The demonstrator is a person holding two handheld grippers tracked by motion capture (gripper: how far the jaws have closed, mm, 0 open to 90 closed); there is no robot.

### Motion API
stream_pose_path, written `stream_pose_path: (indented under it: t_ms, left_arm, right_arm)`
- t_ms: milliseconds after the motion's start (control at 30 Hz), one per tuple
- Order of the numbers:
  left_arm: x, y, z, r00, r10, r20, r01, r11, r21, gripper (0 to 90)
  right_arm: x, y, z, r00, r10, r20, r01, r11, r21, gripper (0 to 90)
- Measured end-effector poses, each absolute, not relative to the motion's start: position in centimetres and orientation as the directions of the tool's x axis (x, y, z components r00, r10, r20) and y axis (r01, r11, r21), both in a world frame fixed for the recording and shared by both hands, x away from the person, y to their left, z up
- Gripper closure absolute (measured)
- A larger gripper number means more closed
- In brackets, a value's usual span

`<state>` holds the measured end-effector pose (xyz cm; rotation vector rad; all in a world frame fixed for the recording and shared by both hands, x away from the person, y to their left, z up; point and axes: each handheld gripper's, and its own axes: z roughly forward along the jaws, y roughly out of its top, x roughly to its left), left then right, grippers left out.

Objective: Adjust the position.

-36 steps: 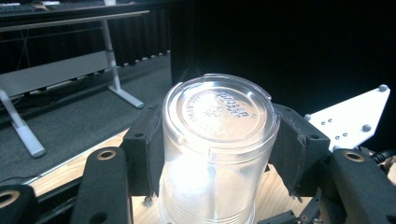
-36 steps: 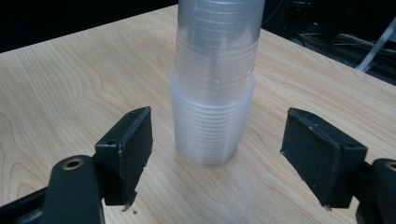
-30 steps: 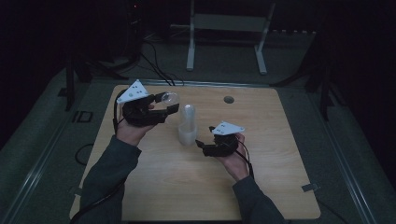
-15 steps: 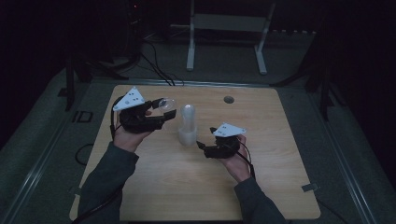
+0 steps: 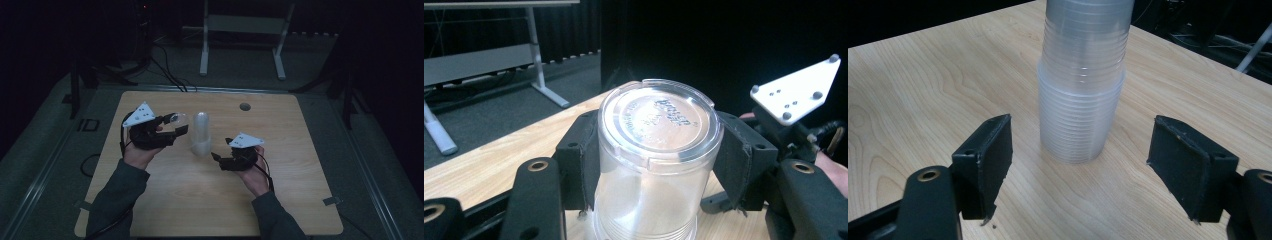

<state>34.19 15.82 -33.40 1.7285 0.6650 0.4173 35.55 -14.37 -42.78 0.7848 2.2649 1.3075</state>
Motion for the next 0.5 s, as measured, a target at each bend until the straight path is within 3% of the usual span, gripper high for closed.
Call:
stream_pose_path:
  t_ms: [500]
  left_arm:
    - [34.0, 16.4, -35.4, 0.768, 0.632, -0.106, 0.250, -0.142, 0.958, 40.9]
  right_arm:
    - [35.2, -14.4, -42.8, -0.766, 0.640, -0.063, 0.262, 0.401, 0.878, 25.2]
